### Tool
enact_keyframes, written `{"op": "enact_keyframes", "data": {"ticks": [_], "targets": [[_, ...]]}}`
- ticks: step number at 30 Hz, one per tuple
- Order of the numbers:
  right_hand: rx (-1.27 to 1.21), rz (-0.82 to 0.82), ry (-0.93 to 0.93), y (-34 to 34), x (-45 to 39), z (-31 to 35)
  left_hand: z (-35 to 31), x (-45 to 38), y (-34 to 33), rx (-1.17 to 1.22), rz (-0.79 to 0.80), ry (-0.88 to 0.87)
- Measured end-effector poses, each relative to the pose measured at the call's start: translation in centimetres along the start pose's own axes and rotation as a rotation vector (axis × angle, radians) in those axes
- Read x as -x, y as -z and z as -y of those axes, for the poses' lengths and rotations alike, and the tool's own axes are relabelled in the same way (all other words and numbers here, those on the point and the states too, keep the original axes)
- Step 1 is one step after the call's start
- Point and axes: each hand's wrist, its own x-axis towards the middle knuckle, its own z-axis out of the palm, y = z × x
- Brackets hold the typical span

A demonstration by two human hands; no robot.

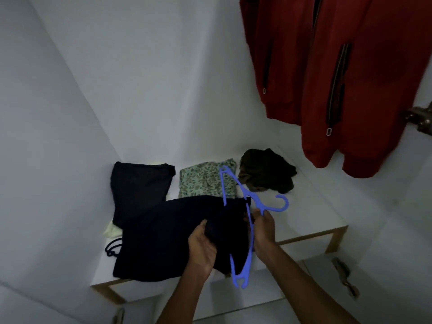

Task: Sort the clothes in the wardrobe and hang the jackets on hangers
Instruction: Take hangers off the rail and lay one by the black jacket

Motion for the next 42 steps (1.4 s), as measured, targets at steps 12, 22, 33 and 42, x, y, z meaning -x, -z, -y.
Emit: {"op": "enact_keyframes", "data": {"ticks": [12,22,33,42], "targets": [[-0.021,0.194,0.057,0.4,1.2,-1.1,-4.9,-1.4,2.6,-0.667,0.060,0.213],[0.002,0.115,0.115,0.9,2.1,-1.7,-4.0,-2.5,1.3,-1.006,0.064,-0.217],[-0.022,0.226,0.027,0.0,0.9,-0.1,-12.0,-2.4,5.2,-0.582,-0.087,-0.368],[0.034,0.211,-0.068,-1.7,3.0,-3.4,-12.6,-1.5,15.2,-1.038,-0.287,-0.444]]}}
